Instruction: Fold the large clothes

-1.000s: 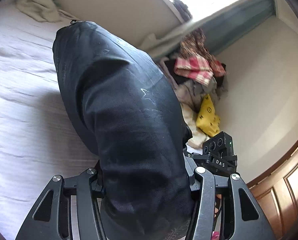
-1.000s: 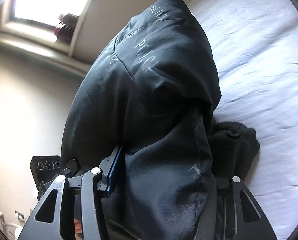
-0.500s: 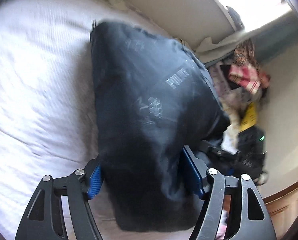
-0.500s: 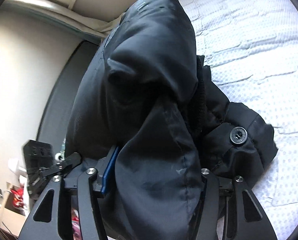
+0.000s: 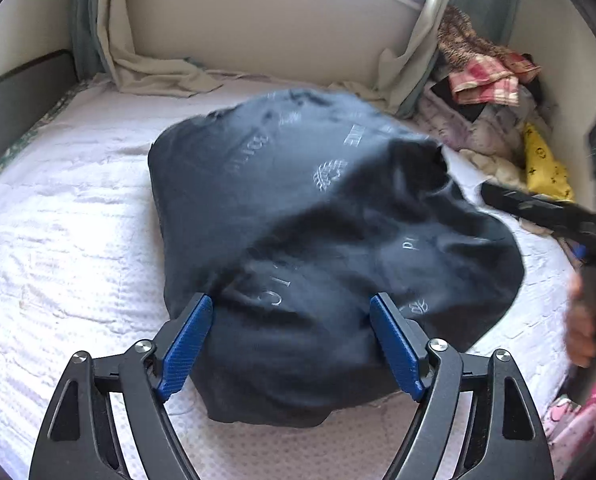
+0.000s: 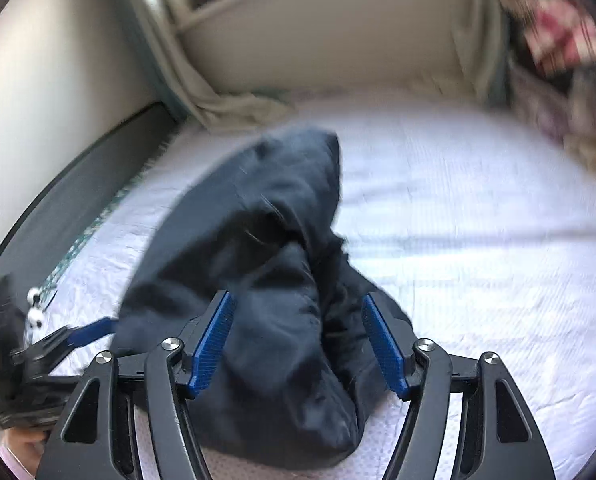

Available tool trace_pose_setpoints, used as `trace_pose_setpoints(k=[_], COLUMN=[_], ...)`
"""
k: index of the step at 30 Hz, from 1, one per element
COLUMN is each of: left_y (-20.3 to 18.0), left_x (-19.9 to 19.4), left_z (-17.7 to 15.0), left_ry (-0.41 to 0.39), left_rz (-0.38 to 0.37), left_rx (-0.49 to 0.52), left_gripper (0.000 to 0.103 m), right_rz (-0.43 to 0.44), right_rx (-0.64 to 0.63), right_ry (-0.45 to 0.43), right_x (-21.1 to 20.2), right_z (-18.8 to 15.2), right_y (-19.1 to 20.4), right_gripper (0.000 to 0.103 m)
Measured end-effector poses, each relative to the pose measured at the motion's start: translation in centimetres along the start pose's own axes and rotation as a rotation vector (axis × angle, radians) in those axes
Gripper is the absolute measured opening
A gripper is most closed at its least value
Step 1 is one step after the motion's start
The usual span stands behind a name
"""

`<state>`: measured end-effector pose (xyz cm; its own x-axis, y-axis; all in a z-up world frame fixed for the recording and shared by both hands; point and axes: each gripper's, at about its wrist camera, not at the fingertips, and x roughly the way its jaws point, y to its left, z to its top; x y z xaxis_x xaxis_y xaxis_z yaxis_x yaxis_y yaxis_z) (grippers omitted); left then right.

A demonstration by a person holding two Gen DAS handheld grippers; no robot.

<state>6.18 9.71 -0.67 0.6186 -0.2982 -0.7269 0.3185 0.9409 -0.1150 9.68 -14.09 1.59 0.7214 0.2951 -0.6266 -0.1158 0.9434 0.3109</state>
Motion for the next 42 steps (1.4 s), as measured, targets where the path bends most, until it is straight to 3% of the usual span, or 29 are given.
trace_pose_setpoints(k=[2, 5, 8, 12, 16, 24, 28, 35, 40, 42], left_y=[0.0, -0.5, -1.0, -1.0, -1.3, -2.4, -2.9, -4.2, -4.9, -5.1], left_x=[0.3, 0.4, 0.9, 1.3, 1.6, 1.3, 0.1, -2.9, -5.0, -5.7], left_z=[-0.2, -0.4, -0.3, -0.3, -0.3, 0.2, 0.3, 0.2, -0.3, -0.7], left_ry=[0.0, 0.005, 0.008, 0.016, 0.018, 0.002, -0.026, -0.077, -0.091, -0.089], left_rz=[0.018, 0.038, 0.042, 0.057, 0.075, 0.13, 0.182, 0.241, 0.253, 0.261], left_rx=[-0.003, 0.003, -0.003, 0.0, 0.008, 0.022, 0.048, 0.093, 0.094, 0.093], left_gripper=[0.087, 0.088, 0.091, 0.091, 0.091, 0.092, 0.095, 0.102, 0.102, 0.102], right_rz=[0.011, 0.042, -0.044, -0.052, -0.036, 0.008, 0.013, -0.067, -0.071, -0.072], right_rx=[-0.073, -0.145, -0.157, -0.102, -0.058, 0.081, 0.119, 0.044, 0.026, 0.015], right_ry=[-0.023, 0.059, 0.174, 0.269, 0.301, 0.303, 0.259, 0.117, 0.07, 0.078], right_x=[-0.2, 0.9, 3.6, 7.6, 10.7, 11.1, 8.3, 0.8, -3.3, -4.3], right_z=[0.4, -1.2, -3.3, -4.4, -4.8, -4.5, -3.5, -2.3, -3.5, -4.4], right_y=[0.9, 1.2, 0.1, -1.4, -2.4, -5.1, -6.0, -4.7, -2.8, -1.6], right_gripper=[0.039, 0.017, 0.015, 0.015, 0.015, 0.014, 0.024, 0.073, 0.09, 0.09])
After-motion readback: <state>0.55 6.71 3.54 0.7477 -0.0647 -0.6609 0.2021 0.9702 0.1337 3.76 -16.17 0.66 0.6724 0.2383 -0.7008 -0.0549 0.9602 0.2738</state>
